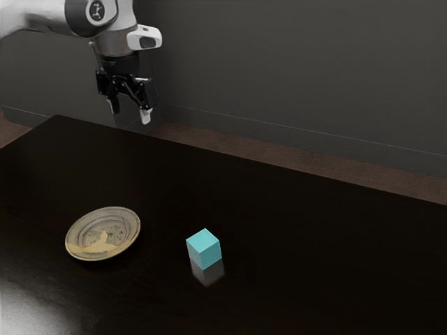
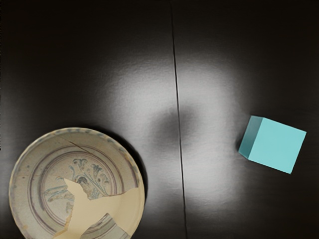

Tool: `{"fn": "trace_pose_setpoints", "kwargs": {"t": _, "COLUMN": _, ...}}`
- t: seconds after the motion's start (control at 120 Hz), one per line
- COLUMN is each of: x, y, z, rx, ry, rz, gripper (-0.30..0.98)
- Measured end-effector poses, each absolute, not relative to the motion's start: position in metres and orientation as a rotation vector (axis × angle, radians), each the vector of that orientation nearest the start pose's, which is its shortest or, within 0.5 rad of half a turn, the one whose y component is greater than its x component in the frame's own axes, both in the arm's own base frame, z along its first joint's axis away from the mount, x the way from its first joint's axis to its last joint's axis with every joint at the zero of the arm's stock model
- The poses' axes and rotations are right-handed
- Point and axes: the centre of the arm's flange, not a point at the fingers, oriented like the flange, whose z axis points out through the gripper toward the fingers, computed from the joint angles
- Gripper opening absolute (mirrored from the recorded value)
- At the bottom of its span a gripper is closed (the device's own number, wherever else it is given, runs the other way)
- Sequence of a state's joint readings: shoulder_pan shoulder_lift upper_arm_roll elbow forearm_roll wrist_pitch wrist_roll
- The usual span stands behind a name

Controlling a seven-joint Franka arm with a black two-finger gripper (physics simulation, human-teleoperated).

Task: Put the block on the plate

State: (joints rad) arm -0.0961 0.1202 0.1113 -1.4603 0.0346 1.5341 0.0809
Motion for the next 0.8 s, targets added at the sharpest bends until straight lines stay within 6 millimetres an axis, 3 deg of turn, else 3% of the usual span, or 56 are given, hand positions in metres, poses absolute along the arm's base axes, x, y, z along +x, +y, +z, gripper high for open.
{"fn": "trace_pose_setpoints", "kwargs": {"t": 0.233, "x": 0.593, "y": 0.007, "z": 0.6, "rx": -3.099, "ry": 0.089, "rz": 0.065, "gripper": 0.69}}
{"fn": "trace_pose_setpoints", "kwargs": {"t": 0.533, "x": 0.639, "y": -0.038, "z": 0.51, "rx": -3.143, "ry": 0.44, "rz": 0.15, "gripper": 0.69}}
{"fn": "trace_pose_setpoints", "kwargs": {"t": 0.733, "x": 0.659, "y": -0.086, "z": 0.452, "rx": -3.09, "ry": 0.768, "rz": 0.175, "gripper": 0.69}}
{"fn": "trace_pose_setpoints", "kwargs": {"t": 0.8, "x": 0.665, "y": -0.111, "z": 0.442, "rx": -3.041, "ry": 0.863, "rz": 0.171, "gripper": 0.69}}
